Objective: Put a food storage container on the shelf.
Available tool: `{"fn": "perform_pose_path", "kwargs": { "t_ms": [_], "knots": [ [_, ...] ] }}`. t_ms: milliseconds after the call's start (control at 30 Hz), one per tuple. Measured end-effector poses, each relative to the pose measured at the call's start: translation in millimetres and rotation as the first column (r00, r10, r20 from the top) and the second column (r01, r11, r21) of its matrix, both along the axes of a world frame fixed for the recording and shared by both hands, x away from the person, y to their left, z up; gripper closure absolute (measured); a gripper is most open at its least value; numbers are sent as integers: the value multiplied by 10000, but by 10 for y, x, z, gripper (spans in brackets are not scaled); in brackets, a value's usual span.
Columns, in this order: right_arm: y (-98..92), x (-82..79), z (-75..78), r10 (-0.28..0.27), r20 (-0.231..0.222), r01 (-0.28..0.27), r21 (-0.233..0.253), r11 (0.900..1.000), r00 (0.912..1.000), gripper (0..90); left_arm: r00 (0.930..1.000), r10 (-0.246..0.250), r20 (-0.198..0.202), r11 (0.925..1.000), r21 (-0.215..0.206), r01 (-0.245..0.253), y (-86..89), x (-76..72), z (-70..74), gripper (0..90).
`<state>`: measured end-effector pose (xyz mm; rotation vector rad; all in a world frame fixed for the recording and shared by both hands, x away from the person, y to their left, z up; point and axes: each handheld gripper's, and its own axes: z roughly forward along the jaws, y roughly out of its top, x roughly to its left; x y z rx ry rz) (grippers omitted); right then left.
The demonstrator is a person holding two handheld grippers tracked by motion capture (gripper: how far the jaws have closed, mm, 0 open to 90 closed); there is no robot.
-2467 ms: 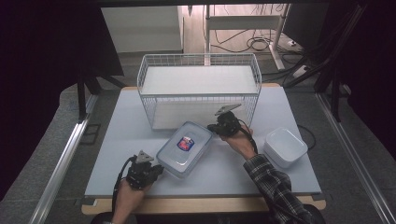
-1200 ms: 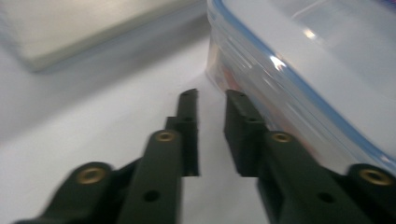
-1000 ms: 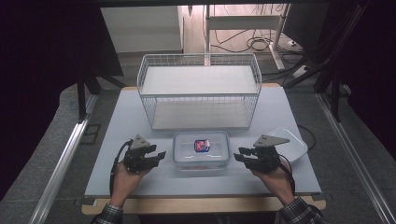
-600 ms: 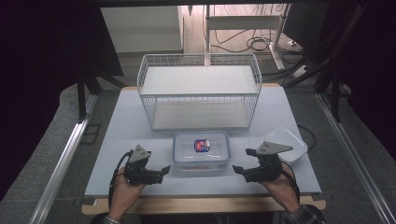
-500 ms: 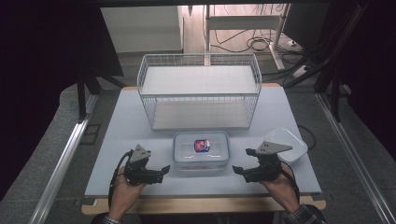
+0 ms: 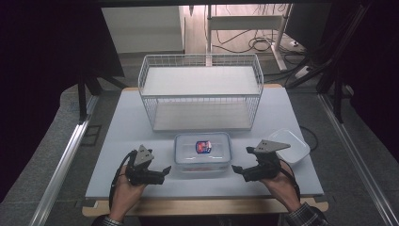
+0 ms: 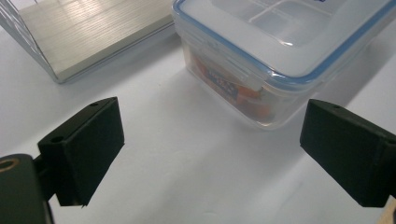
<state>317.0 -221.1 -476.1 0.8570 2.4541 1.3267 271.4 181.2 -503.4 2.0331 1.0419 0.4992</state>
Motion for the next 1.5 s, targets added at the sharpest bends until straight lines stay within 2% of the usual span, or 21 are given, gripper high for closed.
{"fn": "perform_pose_path", "kwargs": {
  "t_ms": [100,167,267,367,433,500,633,667,733,833,867,900,1000,1033,1133,1200,1300,1367,1400,1433,1500],
  "knots": [
    [41,57,11,13,-247,-15,-62,10000,9997,76,9976,-13,-695,9991,-423,-17,-14,52,50,86],
    [68,100,18,-46,-502,41,-87,10000,9987,73,9930,-338,-1132,9968,-761,252,-28,90,97,85],
    [93,138,19,0,-830,-3,-40,10000,9965,24,9901,-491,-1313,9959,-812,386,-58,130,139,28],
    [137,227,19,-318,-1037,299,-193,9994,9941,10,9867,-665,-1485,9879,-1485,443,-63,263,188,55],
    [148,255,25,-305,-1143,289,-155,9995,9930,11,9866,-715,-1466,9876,-1491,494,-68,299,196,86],
    [196,351,36,-457,-1357,383,-569,9976,9897,45,9850,-841,-1508,9864,-1528,609,-73,377,197,114],
    [267,515,-2,-356,-2036,277,-412,9988,9784,92,9754,-1193,-1852,9752,-2062,801,-96,557,136,125],
    [294,553,-18,-278,-2176,191,-417,9989,9756,98,9653,-1467,-2158,9687,-2291,960,-128,642,85,119],
    [349,622,-60,-107,-2477,-16,-496,9988,9688,97,9549,-1736,-2409,9616,-2508,1116,-167,714,30,113],
    [398,717,-120,269,-3374,-296,-27,9996,9410,83,9296,-2253,-2916,9448,-2983,1353,-222,805,-58,78],
    [413,743,-140,297,-3624,-317,4,9995,9315,62,9296,-2253,-2916,9448,-2983,1353,-222,805,-58,75],
    [422,764,-157,337,-3781,-337,65,9994,9252,57,9082,-2665,-3228,9302,-3328,1547,-255,854,-107,49],
    [426,824,-213,574,-4319,-442,405,9982,9001,48,8943,-2760,-3522,9216,-3613,1421,-270,898,-154,14],
    [423,838,-227,597,-4505,-426,480,9979,8908,43,8943,-2760,-3522,9216,-3613,1421,-270,898,-154,9],
    [410,846,-233,631,-4690,-413,566,9975,8809,60,8628,-2972,-4091,9094,-3967,1252,-247,901,-197,8],
    [389,829,-209,603,-4749,-397,534,9978,8780,109,8648,-2810,-4162,9127,-3944,1068,-239,862,-172,35],
    [338,788,-176,613,-4751,-370,605,9975,8778,169,8807,-2666,-3915,9292,-3470,1271,-235,766,-84,99],
    [320,775,-177,627,-4798,-350,664,9972,8751,187,8840,-2608,-3880,9319,-3403,1255,-230,733,-67,154],
    [288,733,-170,692,-4771,-358,788,9962,8761,231,8879,-2539,-3836,9313,-3450,1172,-215,702,-62,189],
    [265,704,-157,683,-4739,-304,872,9957,8779,272,8954,-2474,-3702,9211,-3765,989,-153,637,-54,240],
    [233,678,-142,662,-4670,-208,1016,9946,8818,311,9000,-2454,-3601,9166,-3885,945,-124,593,-45,274]
  ]
}}
